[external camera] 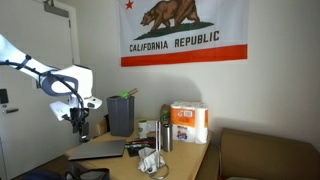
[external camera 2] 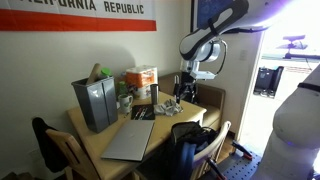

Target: Place the bowl on the table

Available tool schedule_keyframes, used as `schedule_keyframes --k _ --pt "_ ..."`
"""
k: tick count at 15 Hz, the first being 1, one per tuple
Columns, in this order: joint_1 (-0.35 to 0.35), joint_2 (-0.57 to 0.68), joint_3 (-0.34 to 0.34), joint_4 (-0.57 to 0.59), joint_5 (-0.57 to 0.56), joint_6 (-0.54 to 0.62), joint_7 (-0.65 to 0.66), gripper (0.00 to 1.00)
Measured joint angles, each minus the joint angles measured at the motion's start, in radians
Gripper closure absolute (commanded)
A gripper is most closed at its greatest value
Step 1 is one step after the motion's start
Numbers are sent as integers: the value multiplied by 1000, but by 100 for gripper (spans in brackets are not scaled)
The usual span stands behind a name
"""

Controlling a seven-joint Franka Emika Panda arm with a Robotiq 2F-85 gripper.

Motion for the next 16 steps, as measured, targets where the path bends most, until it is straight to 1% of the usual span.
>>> schedule_keyframes --k 5,11,16 --pt "-28 111 0 3 0 2 26 0" --pt "-92 243 -4 1 -42 5 129 0" --pt "-122 328 -9 -2 -46 26 180 0"
